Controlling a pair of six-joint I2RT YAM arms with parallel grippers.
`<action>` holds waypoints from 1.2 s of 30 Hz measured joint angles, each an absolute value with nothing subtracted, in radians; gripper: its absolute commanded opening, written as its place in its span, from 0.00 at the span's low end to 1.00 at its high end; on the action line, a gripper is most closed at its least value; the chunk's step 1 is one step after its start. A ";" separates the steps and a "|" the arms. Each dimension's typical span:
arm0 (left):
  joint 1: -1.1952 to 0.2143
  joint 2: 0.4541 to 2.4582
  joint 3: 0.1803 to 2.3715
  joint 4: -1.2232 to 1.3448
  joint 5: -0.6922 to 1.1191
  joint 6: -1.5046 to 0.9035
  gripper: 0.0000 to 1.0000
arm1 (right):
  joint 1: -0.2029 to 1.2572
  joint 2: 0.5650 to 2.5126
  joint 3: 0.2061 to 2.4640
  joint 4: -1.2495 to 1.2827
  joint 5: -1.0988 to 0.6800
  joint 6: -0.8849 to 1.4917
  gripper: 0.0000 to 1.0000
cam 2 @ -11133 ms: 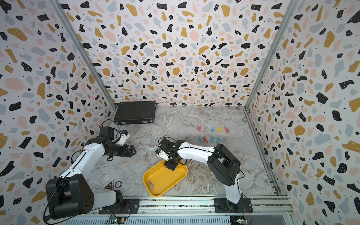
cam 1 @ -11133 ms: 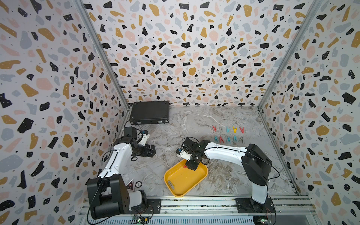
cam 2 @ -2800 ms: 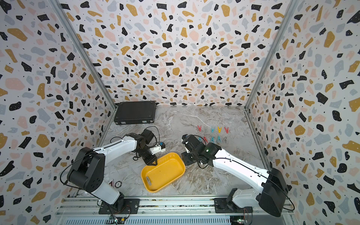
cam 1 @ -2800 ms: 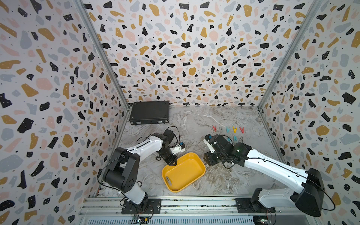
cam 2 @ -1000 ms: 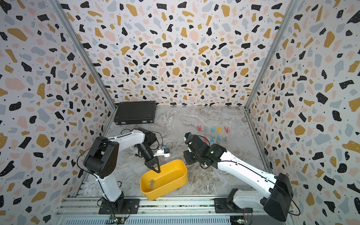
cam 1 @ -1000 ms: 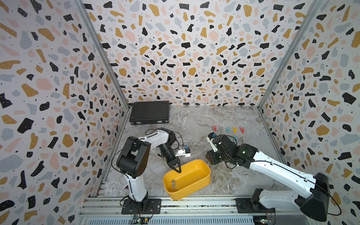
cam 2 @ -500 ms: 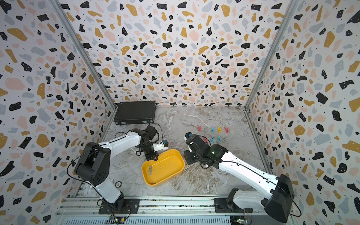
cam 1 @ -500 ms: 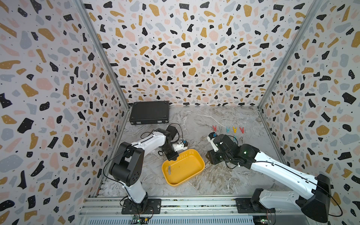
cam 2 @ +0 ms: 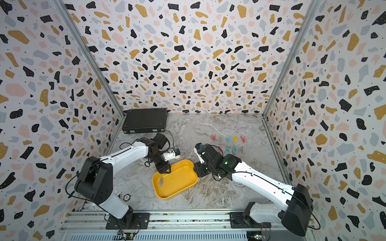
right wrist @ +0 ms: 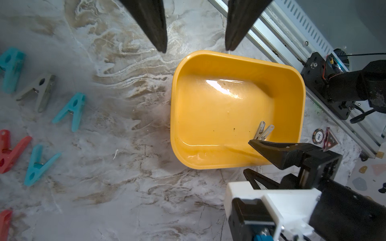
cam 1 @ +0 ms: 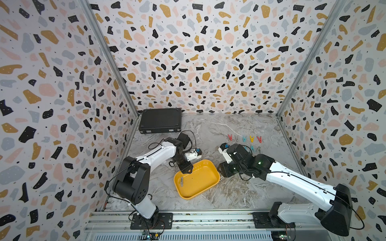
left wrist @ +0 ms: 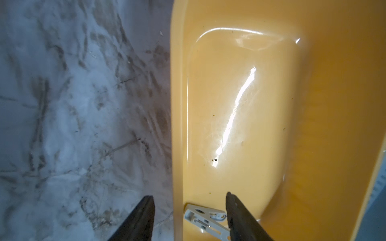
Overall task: Take the clothespins out of the storage box
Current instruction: Adjust the storage box at the center of the board, then pick up the clothespin from the storage box.
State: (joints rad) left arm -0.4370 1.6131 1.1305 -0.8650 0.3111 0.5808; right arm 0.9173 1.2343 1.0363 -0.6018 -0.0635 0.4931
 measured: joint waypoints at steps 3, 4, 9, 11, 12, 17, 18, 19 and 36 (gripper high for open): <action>-0.402 1.567 1.181 -0.891 0.324 0.575 0.68 | 0.934 1.241 1.038 -0.597 -0.068 0.484 0.51; -0.380 1.551 1.198 -0.898 0.328 0.571 0.70 | 0.945 1.251 1.044 -0.598 -0.069 0.479 0.51; -0.228 1.455 1.239 -0.915 0.331 0.537 0.82 | 1.011 1.357 1.105 -0.582 -0.081 0.452 0.53; -0.163 1.420 1.238 -0.926 0.331 0.522 0.84 | 1.038 1.413 1.132 -0.559 -0.091 0.439 0.53; -0.133 1.405 1.236 -0.929 0.329 0.513 0.87 | 1.050 1.441 1.144 -0.545 -0.098 0.432 0.53; 0.023 1.333 1.179 -0.943 0.319 0.474 0.98 | 1.110 1.604 1.233 -0.508 -0.149 0.371 0.55; 0.050 1.321 1.160 -0.942 0.311 0.466 1.00 | 1.119 1.639 1.256 -0.506 -0.161 0.355 0.55; 0.078 1.311 1.137 -0.941 0.303 0.456 1.00 | 1.129 1.676 1.285 -0.507 -0.173 0.338 0.55; 0.197 1.252 0.909 -0.792 0.117 0.252 1.00 | 1.187 2.001 1.560 -0.485 -0.190 0.301 0.55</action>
State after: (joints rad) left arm 0.1967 1.2522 0.9089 -0.7918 0.1169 0.2520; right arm 1.1866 2.0010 1.5600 -0.4847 -0.1902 0.3012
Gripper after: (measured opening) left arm 0.998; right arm 0.551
